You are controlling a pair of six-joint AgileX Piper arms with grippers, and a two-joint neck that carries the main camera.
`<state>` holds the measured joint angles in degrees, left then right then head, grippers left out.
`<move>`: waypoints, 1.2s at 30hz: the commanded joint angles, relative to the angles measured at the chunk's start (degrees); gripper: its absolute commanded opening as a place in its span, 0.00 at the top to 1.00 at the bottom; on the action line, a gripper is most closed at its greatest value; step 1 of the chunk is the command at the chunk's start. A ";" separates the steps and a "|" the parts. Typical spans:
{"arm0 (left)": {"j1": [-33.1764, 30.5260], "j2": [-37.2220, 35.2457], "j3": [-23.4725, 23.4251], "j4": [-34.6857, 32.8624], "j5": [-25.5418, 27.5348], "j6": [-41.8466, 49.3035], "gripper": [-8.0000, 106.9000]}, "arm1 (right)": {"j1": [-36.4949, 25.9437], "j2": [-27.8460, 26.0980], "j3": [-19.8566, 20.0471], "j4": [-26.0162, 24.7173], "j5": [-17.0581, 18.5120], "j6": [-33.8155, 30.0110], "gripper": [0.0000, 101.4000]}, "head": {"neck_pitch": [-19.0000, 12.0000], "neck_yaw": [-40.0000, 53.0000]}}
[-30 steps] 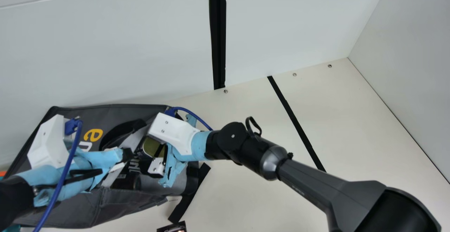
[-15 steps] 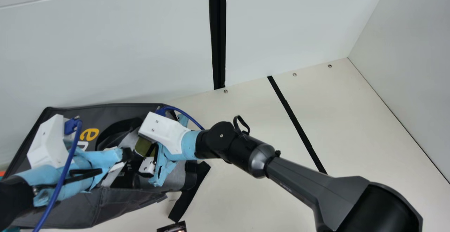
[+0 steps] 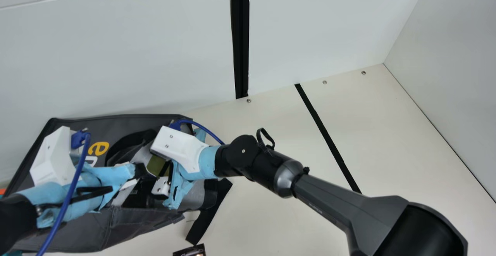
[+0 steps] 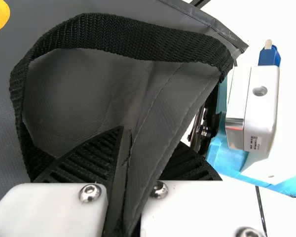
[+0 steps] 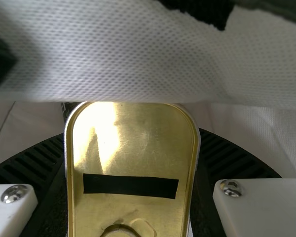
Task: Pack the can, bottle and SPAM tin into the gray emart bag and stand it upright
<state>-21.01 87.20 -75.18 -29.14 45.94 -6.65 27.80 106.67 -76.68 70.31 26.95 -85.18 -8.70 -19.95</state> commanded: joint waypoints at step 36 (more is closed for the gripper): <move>0.00 0.00 0.00 0.00 0.00 0.00 1.00 | -5.17 -7.18 6.06 -1.26 4.25 1.51 0.06 | -1.30 -0.05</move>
<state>-21.01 87.20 -75.18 -29.14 45.94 -6.65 22.80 99.66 -70.71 69.21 31.18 -83.87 -8.70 -19.95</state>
